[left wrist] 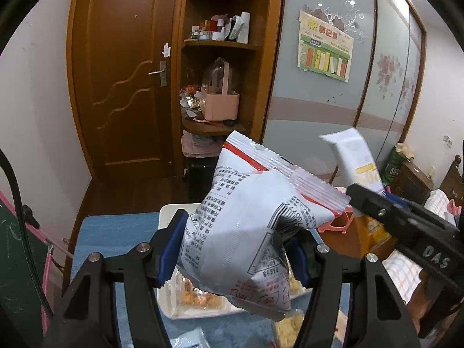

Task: Organize snacks
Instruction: 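Lift both bags over the white bin and release them inside, then grasp the brown chocolate bag with the left tool while the right grasps the clear nut bag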

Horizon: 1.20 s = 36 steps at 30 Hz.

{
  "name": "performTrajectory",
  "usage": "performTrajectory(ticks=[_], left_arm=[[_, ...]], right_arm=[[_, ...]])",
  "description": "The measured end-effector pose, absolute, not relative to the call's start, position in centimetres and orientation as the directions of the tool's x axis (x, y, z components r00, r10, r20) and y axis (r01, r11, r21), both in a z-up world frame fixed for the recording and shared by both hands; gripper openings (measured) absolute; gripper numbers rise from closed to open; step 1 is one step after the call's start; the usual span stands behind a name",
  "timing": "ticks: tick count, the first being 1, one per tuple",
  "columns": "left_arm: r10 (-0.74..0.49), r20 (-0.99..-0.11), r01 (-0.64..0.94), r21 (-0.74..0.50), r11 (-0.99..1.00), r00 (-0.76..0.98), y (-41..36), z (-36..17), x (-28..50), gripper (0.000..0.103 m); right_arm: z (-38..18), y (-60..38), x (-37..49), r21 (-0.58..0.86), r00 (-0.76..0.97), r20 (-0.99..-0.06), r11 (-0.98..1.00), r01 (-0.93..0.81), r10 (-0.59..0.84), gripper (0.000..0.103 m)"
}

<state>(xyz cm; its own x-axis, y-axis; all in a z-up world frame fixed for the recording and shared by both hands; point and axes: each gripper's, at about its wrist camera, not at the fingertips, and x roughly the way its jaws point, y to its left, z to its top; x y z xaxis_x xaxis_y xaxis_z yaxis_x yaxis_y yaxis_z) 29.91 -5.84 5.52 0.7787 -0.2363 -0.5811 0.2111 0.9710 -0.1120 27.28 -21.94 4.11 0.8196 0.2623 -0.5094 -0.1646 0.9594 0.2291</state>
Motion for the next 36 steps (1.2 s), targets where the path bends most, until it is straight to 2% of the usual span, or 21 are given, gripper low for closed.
performTrajectory(ticks=[6, 7, 8, 10, 11, 12, 14, 24, 36], left_arm=[[-0.212, -0.608, 0.173, -0.124, 0.977, 0.765, -6.4, 2.6, 33.9, 0.065], [-0.221, -0.618, 0.177, -0.133, 0.975, 0.754, -6.4, 2.0, 34.4, 0.071], [-0.225, -0.631, 0.178, -0.138, 0.974, 0.742, -6.4, 1.6, 34.9, 0.084], [-0.212, -0.629, 0.151, -0.15, 0.977, 0.748, -6.1, 1.0, 35.3, 0.097], [-0.214, -0.622, 0.149, -0.156, 0.976, 0.753, -6.0, 0.8, 35.2, 0.099], [-0.217, -0.618, 0.151, -0.158, 0.976, 0.755, -5.8, 0.7, 35.3, 0.1], [-0.207, -0.631, 0.143, -0.152, 0.978, 0.748, -5.6, 0.4, 35.4, 0.1], [-0.206, -0.661, 0.121, -0.173, 0.977, 0.721, -5.2, 0.5, 33.4, 0.1], [-0.228, -0.675, 0.16, -0.163, 0.974, 0.702, -5.7, 1.6, 24.7, 0.1]], right_arm=[[0.2, -21.5, 31.9, 0.204, 0.762, -0.605, 0.97, -0.132, 0.231, 0.043], [-0.4, -21.4, 32.4, 0.205, 0.752, -0.616, 0.97, -0.132, 0.232, 0.043], [-1.1, -21.5, 32.9, 0.21, 0.742, -0.628, 0.969, -0.128, 0.234, 0.043], [-2.0, -21.5, 33.5, 0.227, 0.727, -0.641, 0.966, -0.126, 0.245, 0.044], [-2.3, -21.7, 33.6, 0.24, 0.721, -0.645, 0.963, -0.123, 0.253, 0.046], [-2.5, -21.7, 33.7, 0.245, 0.719, -0.646, 0.962, -0.122, 0.256, 0.05], [-2.9, -21.9, 33.5, 0.248, 0.72, -0.647, 0.962, -0.112, 0.251, 0.052], [-1.5, -21.9, 31.4, 0.223, 0.738, -0.633, 0.968, -0.118, 0.236, 0.052], [0.5, -22.7, 24.0, 0.181, 0.754, -0.621, 0.975, -0.13, 0.216, 0.052]])
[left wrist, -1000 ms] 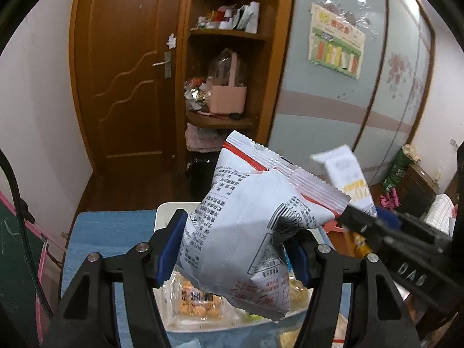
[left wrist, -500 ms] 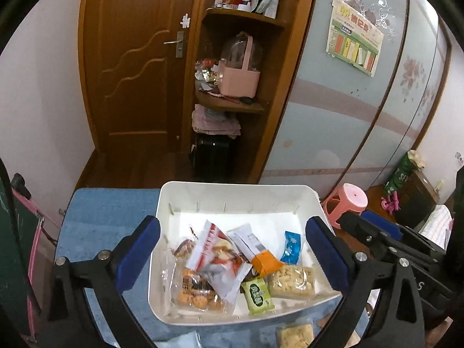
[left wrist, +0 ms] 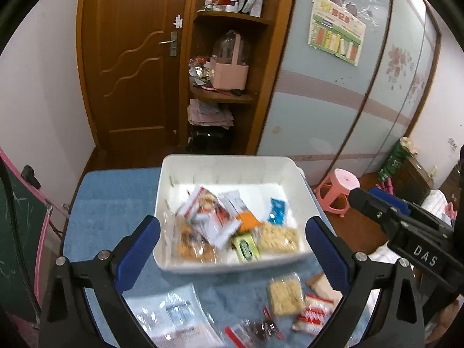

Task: Organize snacks
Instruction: 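Grasp the brown chocolate bag with the left tool while the right grasps the clear nut bag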

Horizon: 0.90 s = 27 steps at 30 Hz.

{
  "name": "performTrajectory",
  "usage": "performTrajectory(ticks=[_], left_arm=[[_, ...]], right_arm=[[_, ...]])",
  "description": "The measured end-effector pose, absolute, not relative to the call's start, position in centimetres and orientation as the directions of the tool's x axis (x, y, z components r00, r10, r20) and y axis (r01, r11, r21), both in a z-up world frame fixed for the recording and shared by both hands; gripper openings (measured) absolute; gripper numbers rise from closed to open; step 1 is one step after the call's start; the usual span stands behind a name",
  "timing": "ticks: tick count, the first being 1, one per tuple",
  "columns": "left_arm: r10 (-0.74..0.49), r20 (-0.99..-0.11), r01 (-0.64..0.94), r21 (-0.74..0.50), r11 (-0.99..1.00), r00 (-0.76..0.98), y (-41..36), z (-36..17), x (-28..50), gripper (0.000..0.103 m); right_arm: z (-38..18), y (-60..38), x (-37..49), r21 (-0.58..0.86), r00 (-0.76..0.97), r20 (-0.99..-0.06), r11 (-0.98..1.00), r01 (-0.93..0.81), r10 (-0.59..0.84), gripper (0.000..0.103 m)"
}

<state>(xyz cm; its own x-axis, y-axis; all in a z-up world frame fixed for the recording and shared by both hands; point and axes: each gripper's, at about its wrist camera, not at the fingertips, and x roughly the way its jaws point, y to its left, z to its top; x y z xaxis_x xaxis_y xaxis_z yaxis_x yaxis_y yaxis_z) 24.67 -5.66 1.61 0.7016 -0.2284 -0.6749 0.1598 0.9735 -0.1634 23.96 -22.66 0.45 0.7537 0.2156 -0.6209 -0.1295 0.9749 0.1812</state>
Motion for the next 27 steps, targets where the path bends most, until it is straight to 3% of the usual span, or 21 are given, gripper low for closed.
performTrajectory(ticks=[6, 12, 18, 27], left_arm=[[-0.266, -0.681, 0.183, -0.193, 0.964, 0.682, -6.2, 0.9, 20.1, 0.1], [-0.25, -0.697, 0.25, -0.105, 0.963, 0.672, -8.0, -1.7, 17.3, 0.1], [-0.289, -0.722, 0.321, -0.097, 0.942, 0.629, -9.0, -4.7, 16.1, 0.1], [-0.293, -0.821, 0.485, -0.023, 0.874, 0.49, -11.2, -10.8, 16.5, 0.1]], right_arm=[[0.0, -24.2, 19.4, 0.154, 0.745, -0.638, 0.981, -0.122, 0.193, 0.052], [-2.3, -26.1, 14.4, 0.11, 0.73, -0.665, 0.987, -0.114, 0.158, 0.052], [-5.9, -28.3, 11.2, 0.072, 0.688, -0.715, 0.992, -0.101, 0.122, 0.052], [-12.2, -30.7, 9.1, 0.092, 0.601, -0.782, 0.985, -0.149, 0.164, 0.052]])
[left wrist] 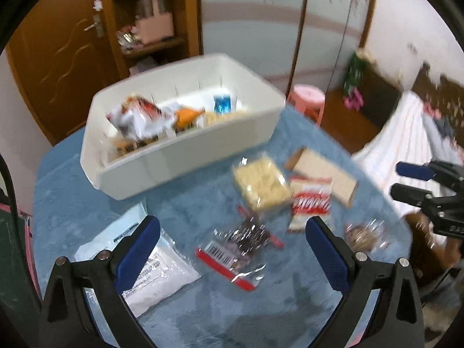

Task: Organize snacks
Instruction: 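Grasp the brown chocolate bag with the left tool while the right grasps the clear nut bag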

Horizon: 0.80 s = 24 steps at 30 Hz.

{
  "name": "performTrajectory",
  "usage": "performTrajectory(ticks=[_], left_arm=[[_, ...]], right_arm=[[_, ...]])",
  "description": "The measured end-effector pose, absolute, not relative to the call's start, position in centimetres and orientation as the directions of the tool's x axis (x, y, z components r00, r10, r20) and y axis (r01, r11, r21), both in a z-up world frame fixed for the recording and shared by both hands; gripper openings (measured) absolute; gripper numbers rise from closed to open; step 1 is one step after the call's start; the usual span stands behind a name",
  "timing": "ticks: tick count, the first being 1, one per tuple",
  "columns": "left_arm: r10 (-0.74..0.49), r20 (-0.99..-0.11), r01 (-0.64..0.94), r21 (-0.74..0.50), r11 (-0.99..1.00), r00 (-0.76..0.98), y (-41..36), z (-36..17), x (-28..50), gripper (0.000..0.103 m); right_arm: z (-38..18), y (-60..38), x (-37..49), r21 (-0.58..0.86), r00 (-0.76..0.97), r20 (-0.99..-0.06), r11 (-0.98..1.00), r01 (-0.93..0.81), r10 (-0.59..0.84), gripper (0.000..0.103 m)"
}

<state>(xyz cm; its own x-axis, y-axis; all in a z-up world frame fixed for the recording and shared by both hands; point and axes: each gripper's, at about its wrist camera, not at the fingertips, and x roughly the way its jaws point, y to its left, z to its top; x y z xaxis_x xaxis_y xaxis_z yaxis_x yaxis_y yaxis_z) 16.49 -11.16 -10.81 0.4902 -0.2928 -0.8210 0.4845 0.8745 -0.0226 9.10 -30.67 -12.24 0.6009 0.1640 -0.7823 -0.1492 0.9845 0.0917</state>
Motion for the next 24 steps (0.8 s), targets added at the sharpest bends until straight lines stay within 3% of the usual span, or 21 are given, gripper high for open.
performTrajectory(ticks=[10, 16, 19, 24], left_arm=[[-0.268, -0.902, 0.657, 0.023, 0.753, 0.338, -13.7, -16.3, 17.5, 0.1], [-0.231, -0.931, 0.735, 0.054, 0.676, 0.281, -15.5, -18.7, 17.2, 0.1], [-0.221, -0.942, 0.74, 0.042, 0.672, 0.254, -15.9, -19.8, 17.8, 0.098], [-0.221, -0.95, 0.736, 0.014, 0.677, 0.221, -15.9, -20.8, 18.8, 0.097]], right_arm=[[-18.8, -31.2, 8.1, 0.129, 0.448, -0.86, 0.954, -0.27, 0.243, 0.052], [-20.3, -31.6, 8.0, 0.171, 0.409, -0.862, 0.933, -0.318, 0.298, 0.053], [-20.5, -31.6, 8.3, 0.179, 0.402, -0.862, 0.927, -0.33, 0.309, 0.056], [-21.5, -31.1, 9.0, 0.194, 0.359, -0.876, 0.916, -0.35, 0.323, 0.07]])
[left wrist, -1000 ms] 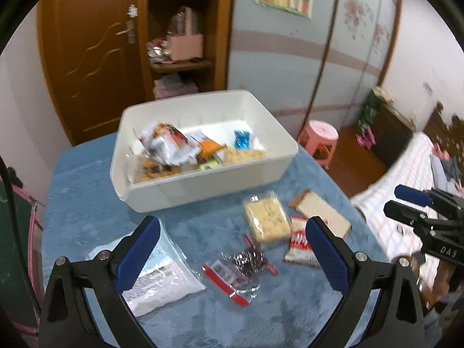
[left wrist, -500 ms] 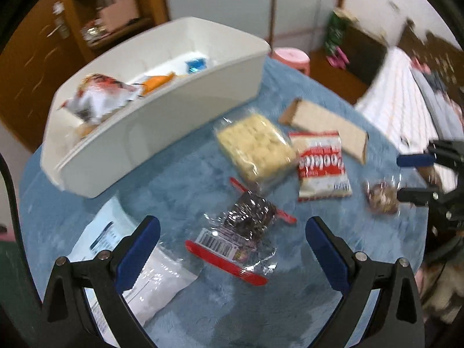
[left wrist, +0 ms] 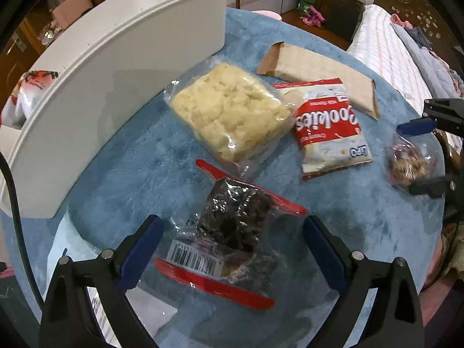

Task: Organize snacks
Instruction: 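Grasp the brown chocolate bag with the left tool while the right grasps the clear nut bag, then carry both bags into the white bin and open both tools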

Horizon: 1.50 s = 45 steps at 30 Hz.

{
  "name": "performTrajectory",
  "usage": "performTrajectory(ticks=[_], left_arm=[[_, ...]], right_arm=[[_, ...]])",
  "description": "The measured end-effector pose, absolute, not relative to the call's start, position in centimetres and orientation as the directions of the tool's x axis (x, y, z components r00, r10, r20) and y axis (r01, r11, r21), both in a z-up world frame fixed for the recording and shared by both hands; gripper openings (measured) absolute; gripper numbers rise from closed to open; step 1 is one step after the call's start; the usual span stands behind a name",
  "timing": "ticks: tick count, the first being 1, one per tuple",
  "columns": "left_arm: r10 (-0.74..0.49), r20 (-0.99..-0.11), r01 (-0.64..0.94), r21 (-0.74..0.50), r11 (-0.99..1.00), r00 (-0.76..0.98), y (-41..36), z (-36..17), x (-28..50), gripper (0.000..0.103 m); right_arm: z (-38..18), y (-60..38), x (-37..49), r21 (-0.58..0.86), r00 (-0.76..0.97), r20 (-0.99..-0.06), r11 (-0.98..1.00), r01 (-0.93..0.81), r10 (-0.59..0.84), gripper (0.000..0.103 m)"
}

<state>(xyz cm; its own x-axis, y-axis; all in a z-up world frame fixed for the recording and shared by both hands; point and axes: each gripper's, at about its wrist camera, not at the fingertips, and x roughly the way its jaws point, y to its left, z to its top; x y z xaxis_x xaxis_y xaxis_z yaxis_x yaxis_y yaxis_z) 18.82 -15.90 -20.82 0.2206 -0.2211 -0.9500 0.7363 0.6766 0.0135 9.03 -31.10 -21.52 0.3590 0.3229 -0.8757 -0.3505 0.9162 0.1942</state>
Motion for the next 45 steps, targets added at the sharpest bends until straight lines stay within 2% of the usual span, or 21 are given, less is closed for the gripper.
performTrajectory(ticks=[10, 12, 15, 16, 17, 22, 23, 25, 26, 27, 32, 37, 45], left_arm=[[-0.261, -0.945, 0.732, -0.035, 0.681, 0.198, -15.4, -21.4, 20.5, 0.097], [-0.271, -0.941, 0.729, -0.04, 0.683, 0.202, -14.9, -21.3, 20.8, 0.094], [-0.286, -0.935, 0.722, -0.047, 0.69, 0.211, -14.7, -20.9, 21.3, 0.077], [-0.292, -0.932, 0.714, -0.054, 0.698, 0.216, -14.4, -20.6, 21.5, 0.067], [-0.292, -0.93, 0.704, -0.054, 0.708, 0.222, -14.3, -20.5, 21.7, 0.064], [-0.29, -0.928, 0.628, -0.083, 0.774, 0.235, -13.5, -19.8, 22.1, 0.057], [-0.291, -0.925, 0.616, -0.083, 0.783, 0.246, -13.3, -19.5, 21.8, 0.052], [-0.297, -0.918, 0.592, -0.09, 0.801, 0.262, -12.9, -18.8, 21.0, 0.046], [-0.297, -0.917, 0.572, -0.099, 0.814, 0.264, -12.7, -18.3, 20.7, 0.045], [-0.305, -0.916, 0.559, -0.115, 0.821, 0.259, -12.7, -18.0, 20.4, 0.045], [-0.344, -0.902, 0.507, -0.174, 0.844, 0.262, -12.0, -16.6, 18.1, 0.042], [-0.378, -0.884, 0.472, -0.218, 0.854, 0.275, -11.4, -15.1, 15.2, 0.041], [-0.41, -0.839, 0.464, -0.221, 0.858, 0.358, -10.7, -11.3, 11.6, 0.041]], right_arm=[[-21.7, -29.3, 8.8, 0.1, 0.394, -0.879, 0.912, -0.397, 0.268, 0.072], [-21.8, -29.1, 8.6, 0.082, 0.403, -0.879, 0.913, -0.4, 0.256, 0.072], [-21.8, -28.9, 8.3, 0.059, 0.414, -0.879, 0.914, -0.402, 0.239, 0.071], [-21.8, -28.8, 8.2, 0.055, 0.416, -0.879, 0.915, -0.399, 0.234, 0.071], [-21.8, -28.8, 8.1, 0.053, 0.417, -0.879, 0.917, -0.396, 0.232, 0.071], [-21.8, -28.5, 7.8, 0.037, 0.431, -0.877, 0.924, -0.38, 0.212, 0.07], [-21.7, -28.4, 7.6, 0.035, 0.434, -0.876, 0.925, -0.378, 0.21, 0.066], [-21.5, -28.1, 7.2, 0.045, 0.434, -0.873, 0.922, -0.384, 0.223, 0.052], [-21.3, -27.7, 6.9, 0.045, 0.436, -0.871, 0.921, -0.387, 0.225, 0.041], [-21.1, -27.4, 6.7, 0.038, 0.439, -0.871, 0.921, -0.387, 0.22, 0.036], [-20.7, -26.0, 5.5, -0.045, 0.47, -0.871, 0.927, -0.373, 0.147, 0.035], [-19.8, -25.6, 4.5, -0.027, 0.479, -0.865, 0.938, -0.346, 0.152, 0.035], [-16.1, -25.9, 4.4, 0.051, 0.535, -0.811, 0.94, -0.338, 0.236, 0.035]])
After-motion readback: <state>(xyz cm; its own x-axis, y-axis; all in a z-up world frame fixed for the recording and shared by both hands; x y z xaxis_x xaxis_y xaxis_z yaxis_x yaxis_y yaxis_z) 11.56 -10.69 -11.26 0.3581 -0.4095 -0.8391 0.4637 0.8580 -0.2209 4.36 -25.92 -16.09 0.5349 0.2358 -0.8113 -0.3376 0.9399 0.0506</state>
